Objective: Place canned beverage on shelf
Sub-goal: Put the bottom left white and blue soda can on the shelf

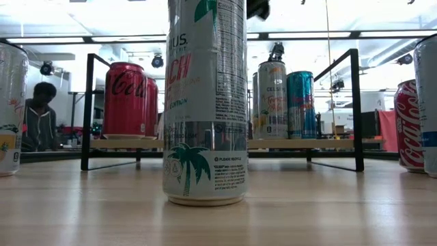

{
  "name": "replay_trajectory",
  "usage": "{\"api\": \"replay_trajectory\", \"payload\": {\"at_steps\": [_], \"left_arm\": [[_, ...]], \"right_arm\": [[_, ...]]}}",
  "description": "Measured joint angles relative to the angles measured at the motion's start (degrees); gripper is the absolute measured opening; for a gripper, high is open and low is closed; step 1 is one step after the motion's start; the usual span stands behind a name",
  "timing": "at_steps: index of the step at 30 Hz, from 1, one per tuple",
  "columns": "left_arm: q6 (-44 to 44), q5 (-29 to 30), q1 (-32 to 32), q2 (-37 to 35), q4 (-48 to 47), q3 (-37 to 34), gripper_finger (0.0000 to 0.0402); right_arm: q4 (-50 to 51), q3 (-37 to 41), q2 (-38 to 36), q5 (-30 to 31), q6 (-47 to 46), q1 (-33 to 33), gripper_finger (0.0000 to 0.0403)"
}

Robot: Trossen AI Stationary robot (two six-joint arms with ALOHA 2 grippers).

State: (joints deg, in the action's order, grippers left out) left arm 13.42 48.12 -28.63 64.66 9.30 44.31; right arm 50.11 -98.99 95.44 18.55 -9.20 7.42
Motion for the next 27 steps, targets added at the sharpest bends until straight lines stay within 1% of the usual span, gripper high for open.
{"api": "replay_trajectory", "payload": {"at_steps": [1, 2, 6, 8, 12, 16, 17, 21, 24, 27], "left_arm": [[-1.19, -3.76, 0.6, 0.32, 0.43, 0.02, 0.0268], [-2.21, -5.86, 1.31, 0.82, 0.44, 0.36, 0.0263], [-6.01, -6.66, 4.6, 4.93, 0.57, 1.97, 0.0227], [-7.35, -6.86, 6.45, 8.29, 0.59, 3.04, 0.0198], [-8.86, -10.12, 10.07, 16.18, -0.17, 6.34, 0.0118], [-10.52, -10.78, 11.8, 22.71, -7.11, 10.74, 0.0023], [-11.45, -10.84, 12.24, 23.92, -9.49, 11.91, 0.0012], [-14.15, -11.41, 13.44, 27.6, -15.43, 15.32, 0.0016], [-14.13, -13.53, 14.03, 29.38, -16.49, 16.9, 0.0004], [-14.06, -14.6, 15.0, 30.73, -16.39, 17.94, 0.0003]], "right_arm": [[1.79, -0.19, -1.1, 0.77, 0.07, 0.24, 0.0009], [3.82, -0.14, -2.22, 1.87, 0.09, 0.51, 0.0009], [6.86, 2.43, -7.81, 6.6, 0.19, 1.95, 0.0009], [6.21, 4.47, -10.51, 7.14, 0.53, 2.49, 0.0009], [1.87, 9.51, -15.55, 7.09, 1.68, 2.5, 0.0009], [-8.9, 16.12, -19.44, 7.17, 5.57, 2.43, 0.0009], [-11.74, 17.8, -20.23, 7.06, 6.57, 2.47, 0.0009], [-17.7, 22.97, -22.78, 6.79, 8.52, 2.48, 0.0009], [-18.7, 25.3, -24.02, 6.95, 8.17, 2.45, 0.0009], [-18.74, 26.43, -24.74, 6.95, 7.44, 2.47, 0.0009]]}}
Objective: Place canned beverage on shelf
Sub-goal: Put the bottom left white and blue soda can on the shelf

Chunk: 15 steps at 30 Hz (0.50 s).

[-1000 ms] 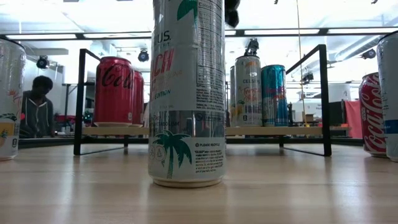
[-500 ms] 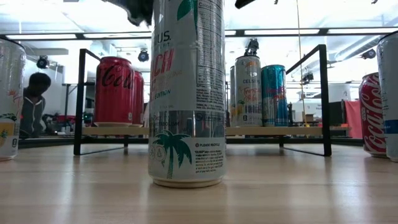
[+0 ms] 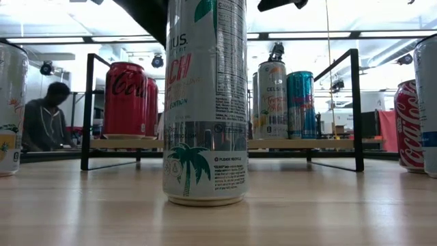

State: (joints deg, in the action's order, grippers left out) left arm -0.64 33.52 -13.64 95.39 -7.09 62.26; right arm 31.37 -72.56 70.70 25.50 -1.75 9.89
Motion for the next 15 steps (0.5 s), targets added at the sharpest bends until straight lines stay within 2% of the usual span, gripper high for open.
{"api": "replay_trajectory", "payload": {"at_steps": [12, 15], "left_arm": [[2.75, 0.16, 3.55, 0.31, -0.44, -0.28, 0.0], [4.29, -1.81, 4.57, 0.31, 0.9, -0.23, 0.0]], "right_arm": [[0.07, 0.73, -1.01, -0.13, -0.62, 1.19, 0.0009], [0.48, 0.74, -1.01, -0.13, -0.62, 1.27, 0.0009]]}}
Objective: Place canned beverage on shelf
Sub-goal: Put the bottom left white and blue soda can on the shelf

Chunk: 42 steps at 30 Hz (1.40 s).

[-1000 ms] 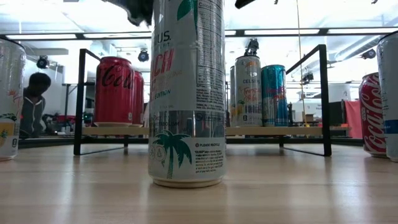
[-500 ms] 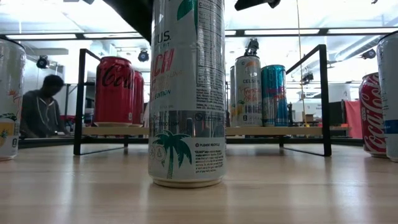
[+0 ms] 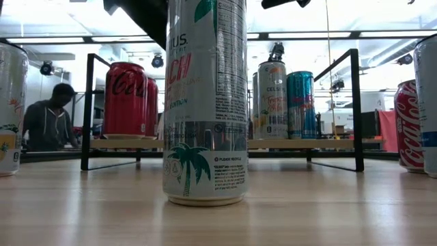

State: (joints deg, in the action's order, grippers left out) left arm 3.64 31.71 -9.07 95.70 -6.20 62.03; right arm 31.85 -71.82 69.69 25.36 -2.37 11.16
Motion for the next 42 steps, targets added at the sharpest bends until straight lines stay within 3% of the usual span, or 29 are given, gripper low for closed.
{"api": "replay_trajectory", "payload": {"at_steps": [15, 22, 26, 30, 36, 42], "left_arm": [[4.71, -2.24, 3.55, -0.02, 5.66, 0.08, 0.0], [4.72, -0.54, -0.34, -2.26, 4.89, 1.44, 0.0], [7.86, 5.9, -3.92, -5.32, 4.09, 2.11, 0.0], [11.05, 12.88, -7.0, -9.0, 3.98, 1.13, 0.0], [11.71, 13.26, -9.53, -16.3, 4.07, -1.86, 0.0], [12.51, 12.45, -10.37, -23.98, 9.84, -7.74, 0.0]], "right_arm": [[-0.86, 0.27, 0.16, 0.17, 0.09, 0.03, 0.0009], [-8.69, 0.86, 4.07, -0.02, 5.62, -3.01, 0.0009], [-9.78, -1.61, 7.43, -0.45, 7.83, -5.63, 0.0009], [-9.78, -4.28, 10.43, -6.41, 9.36, -8.83, 0.0009], [-9.77, -6.9, 14.07, -12.37, 9.46, -12.55, 0.0009], [-9.6, -7.31, 17.81, -13.34, 9.7, -14.01, 0.0009]]}}
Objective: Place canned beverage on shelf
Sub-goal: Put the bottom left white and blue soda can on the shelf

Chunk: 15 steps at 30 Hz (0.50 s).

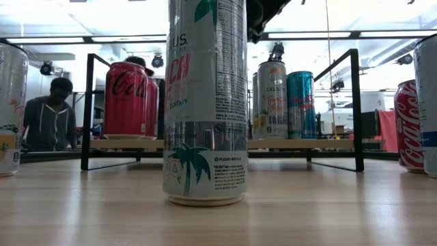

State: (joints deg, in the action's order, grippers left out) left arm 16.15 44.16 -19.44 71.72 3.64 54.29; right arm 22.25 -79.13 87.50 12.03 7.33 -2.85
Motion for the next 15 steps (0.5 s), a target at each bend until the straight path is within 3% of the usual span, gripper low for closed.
{"api": "replay_trajectory", "payload": {"at_steps": [8, 15], "left_arm": [[4.54, -0.13, 0.04, -5.77, 14.04, -12.01, 0.0], [8.88, 0.02, 0.02, -9.01, 16.7, -13.88, 0.0]], "right_arm": [[0.44, 0.0, 3.09, 3.3, -2.33, -0.19, 0.0009], [2.74, -0.11, 3.25, 3.64, -4.39, -0.33, 0.0009]]}}
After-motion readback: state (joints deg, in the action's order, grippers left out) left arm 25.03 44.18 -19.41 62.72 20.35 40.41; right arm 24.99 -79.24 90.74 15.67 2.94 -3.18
